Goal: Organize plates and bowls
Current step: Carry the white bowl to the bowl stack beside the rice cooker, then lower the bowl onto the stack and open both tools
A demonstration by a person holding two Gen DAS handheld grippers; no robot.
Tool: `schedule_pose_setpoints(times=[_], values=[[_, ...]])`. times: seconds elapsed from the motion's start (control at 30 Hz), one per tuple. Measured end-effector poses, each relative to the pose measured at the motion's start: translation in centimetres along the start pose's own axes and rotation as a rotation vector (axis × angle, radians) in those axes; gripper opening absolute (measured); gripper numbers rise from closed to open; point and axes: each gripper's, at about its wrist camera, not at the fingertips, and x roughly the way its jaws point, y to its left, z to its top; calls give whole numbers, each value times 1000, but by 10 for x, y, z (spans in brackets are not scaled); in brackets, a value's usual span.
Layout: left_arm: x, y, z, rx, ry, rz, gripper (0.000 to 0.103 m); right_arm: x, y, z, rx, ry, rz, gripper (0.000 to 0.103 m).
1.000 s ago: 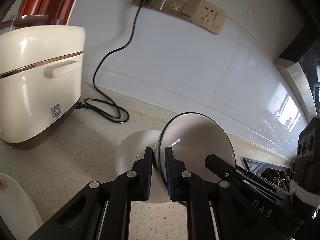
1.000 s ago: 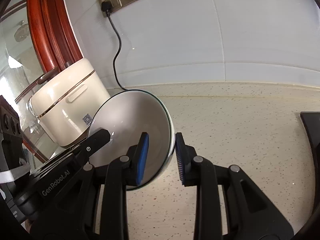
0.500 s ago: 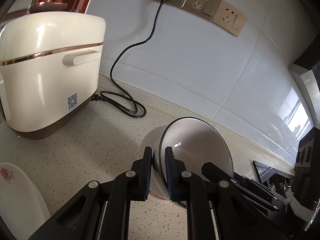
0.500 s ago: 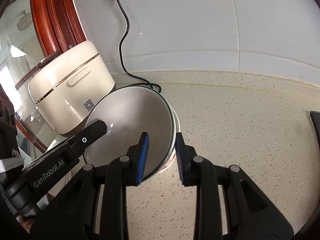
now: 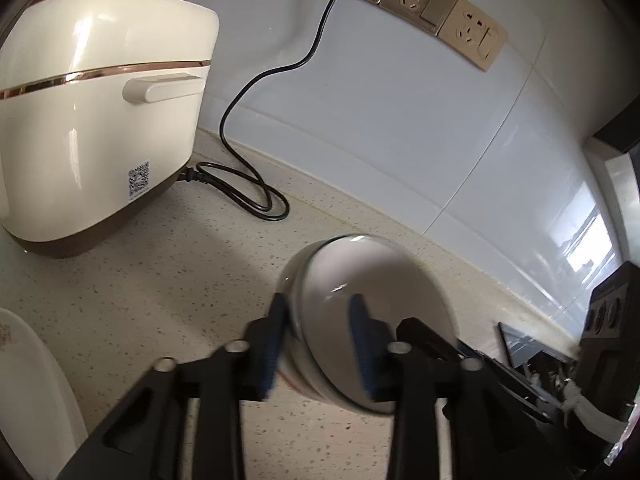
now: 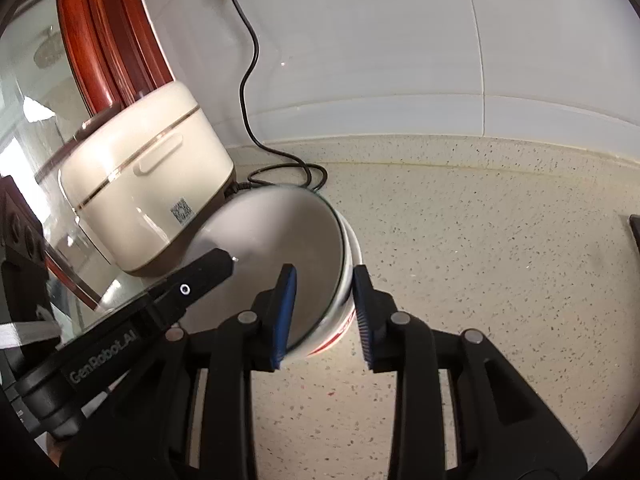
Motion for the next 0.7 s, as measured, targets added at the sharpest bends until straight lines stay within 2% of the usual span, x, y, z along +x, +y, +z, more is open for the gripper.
schedule_pose_setpoints(times=[0.1, 0.37, 0.4, 0.47, 0.5, 0.7], values=[[-7, 1, 2, -15, -40, -3, 55, -7, -1, 3, 8, -38, 8, 37], [-13, 0, 4, -3, -73, 8, 56, -9, -6, 3, 31, -51, -14, 38], [-13, 0, 4, 1, -76, 18, 53, -10, -6, 3, 28, -51, -28, 38], [-10, -1, 3, 15, -63, 38, 30, -9, -6, 3, 23, -47, -35, 38], [-7, -2, 2, 23, -50, 54, 25, -8, -5, 3, 20, -42, -36, 38], [-3, -2, -1, 54, -45, 91, 20, -4, -5, 1, 8, -24, -40, 39]])
